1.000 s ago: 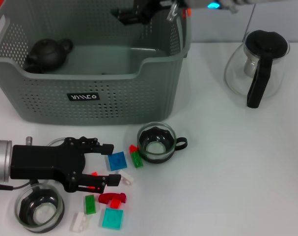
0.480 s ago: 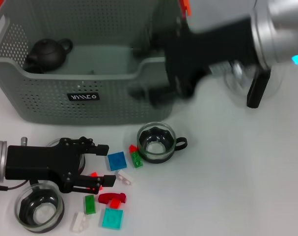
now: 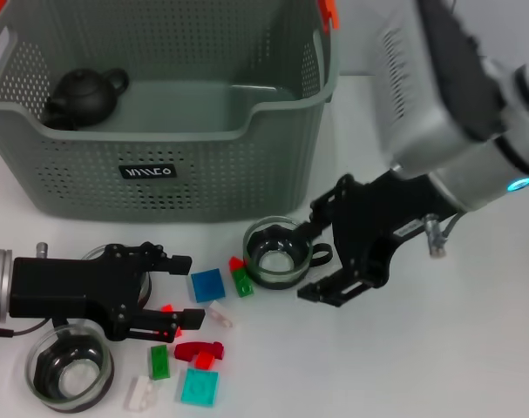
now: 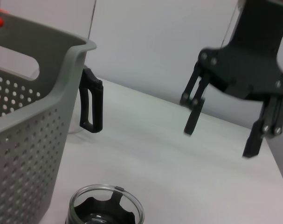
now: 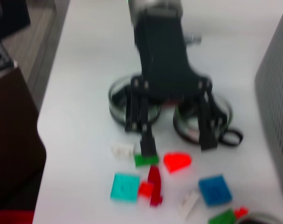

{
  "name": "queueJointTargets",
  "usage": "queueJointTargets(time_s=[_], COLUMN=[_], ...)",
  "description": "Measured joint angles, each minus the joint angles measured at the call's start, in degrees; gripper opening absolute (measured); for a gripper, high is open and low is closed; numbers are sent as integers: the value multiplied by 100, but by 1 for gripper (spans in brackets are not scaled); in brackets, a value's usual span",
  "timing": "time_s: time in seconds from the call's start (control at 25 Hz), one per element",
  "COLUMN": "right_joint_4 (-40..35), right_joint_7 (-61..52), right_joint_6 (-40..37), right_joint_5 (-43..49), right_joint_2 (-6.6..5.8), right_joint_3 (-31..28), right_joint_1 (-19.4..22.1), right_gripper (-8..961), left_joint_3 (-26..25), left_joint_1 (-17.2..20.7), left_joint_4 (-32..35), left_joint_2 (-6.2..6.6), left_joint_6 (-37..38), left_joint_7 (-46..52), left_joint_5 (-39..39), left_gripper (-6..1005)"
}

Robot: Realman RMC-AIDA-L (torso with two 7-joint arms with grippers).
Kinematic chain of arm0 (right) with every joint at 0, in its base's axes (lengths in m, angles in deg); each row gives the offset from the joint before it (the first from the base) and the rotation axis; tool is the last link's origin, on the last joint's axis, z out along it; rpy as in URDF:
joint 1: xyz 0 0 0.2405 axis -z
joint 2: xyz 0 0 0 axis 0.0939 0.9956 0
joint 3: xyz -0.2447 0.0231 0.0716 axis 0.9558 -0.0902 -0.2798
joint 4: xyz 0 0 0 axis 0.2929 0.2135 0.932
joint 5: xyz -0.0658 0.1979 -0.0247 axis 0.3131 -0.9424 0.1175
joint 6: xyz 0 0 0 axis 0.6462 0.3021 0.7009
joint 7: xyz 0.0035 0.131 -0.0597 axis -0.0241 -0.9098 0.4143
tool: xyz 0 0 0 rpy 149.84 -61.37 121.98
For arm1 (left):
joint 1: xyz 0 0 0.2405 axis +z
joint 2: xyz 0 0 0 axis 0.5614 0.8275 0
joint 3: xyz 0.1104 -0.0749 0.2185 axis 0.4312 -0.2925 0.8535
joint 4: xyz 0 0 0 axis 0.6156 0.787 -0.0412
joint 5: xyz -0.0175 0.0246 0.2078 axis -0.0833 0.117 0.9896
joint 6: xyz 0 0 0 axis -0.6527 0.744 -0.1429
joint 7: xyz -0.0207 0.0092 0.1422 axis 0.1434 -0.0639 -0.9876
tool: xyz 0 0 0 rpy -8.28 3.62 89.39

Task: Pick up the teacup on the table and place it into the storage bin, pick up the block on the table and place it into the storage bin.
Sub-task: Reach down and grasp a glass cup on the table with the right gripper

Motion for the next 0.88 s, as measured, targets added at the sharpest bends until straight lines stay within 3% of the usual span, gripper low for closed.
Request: queueJointTargets(time_s=[0.48, 0.88], right_joint_4=[1609, 2142], right_joint_7=[-133, -140], right_joint_6=[1095, 1923], right_joint_5=[576, 597], right_joint_2=[26, 30], right_joint_3=[979, 1554], right_joint_1=[-919, -1064], right_gripper=[714, 711], left_joint_3=[0, 0], left_joint_1=[-1, 0], left_joint_4=[-45, -44], left_joint_2=[-7, -10], left_joint_6=[-92, -92], left_joint_7=[-7, -9], left_joint_5=[-1, -1], left_gripper=[824, 825])
